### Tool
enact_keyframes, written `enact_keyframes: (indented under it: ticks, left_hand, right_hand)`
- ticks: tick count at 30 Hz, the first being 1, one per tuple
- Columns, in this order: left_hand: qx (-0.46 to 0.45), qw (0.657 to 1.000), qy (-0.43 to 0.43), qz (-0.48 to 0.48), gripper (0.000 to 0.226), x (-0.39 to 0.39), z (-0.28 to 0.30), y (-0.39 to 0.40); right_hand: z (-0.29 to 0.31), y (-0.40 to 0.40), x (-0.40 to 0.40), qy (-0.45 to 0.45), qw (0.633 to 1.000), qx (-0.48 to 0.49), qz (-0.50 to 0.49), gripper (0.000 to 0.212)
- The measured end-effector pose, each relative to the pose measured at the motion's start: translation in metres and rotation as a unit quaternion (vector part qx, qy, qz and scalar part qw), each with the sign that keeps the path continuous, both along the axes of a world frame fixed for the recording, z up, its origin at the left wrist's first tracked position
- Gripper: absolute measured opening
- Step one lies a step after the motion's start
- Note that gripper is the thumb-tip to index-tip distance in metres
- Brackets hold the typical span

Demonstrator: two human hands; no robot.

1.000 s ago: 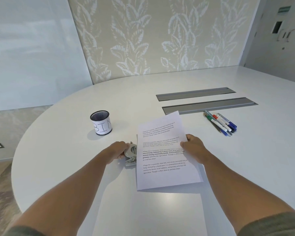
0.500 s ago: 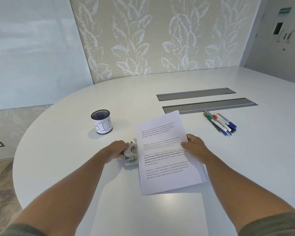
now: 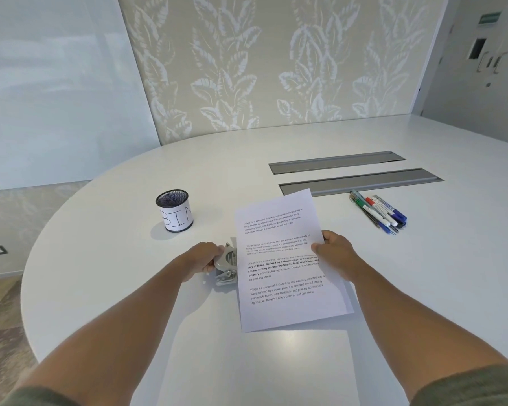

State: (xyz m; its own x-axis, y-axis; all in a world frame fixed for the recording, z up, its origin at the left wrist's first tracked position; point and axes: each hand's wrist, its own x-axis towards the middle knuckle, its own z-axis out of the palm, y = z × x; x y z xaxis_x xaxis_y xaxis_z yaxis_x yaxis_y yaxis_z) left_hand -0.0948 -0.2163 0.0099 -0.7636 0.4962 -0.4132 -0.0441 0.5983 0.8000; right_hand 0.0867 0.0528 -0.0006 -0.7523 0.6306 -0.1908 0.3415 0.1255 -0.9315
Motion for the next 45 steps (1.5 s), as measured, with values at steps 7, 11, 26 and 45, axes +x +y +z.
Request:
enact_keyframes:
  ticks: [7,11,26,45]
  left_hand:
    - [0.009,1.000,-0.002,0.007,0.031,-0.003,-0.001,0.005]
    - [0.017,1.000,-0.011,0.007,0.029,0.001,-0.001,0.009]
    - [-0.004,0.999,-0.040,0.024,0.022,0.000,-0.016,0.015]
    - [0.012,0.996,-0.021,0.086,0.044,-0.001,-0.011,0.002]
  right_hand:
    - [-0.003,-0.001,-0.001,-0.008,1.000,0.011,0.008,0.027]
    - [-0.004,-0.006,-0.004,-0.014,1.000,0.018,0.018,0.025]
    - [-0.014,-0.011,-0.009,-0.055,0.998,0.041,0.006,0.017]
    - [-0.024,-0.011,-0.020,-0.153,0.967,0.205,-0.012,0.045]
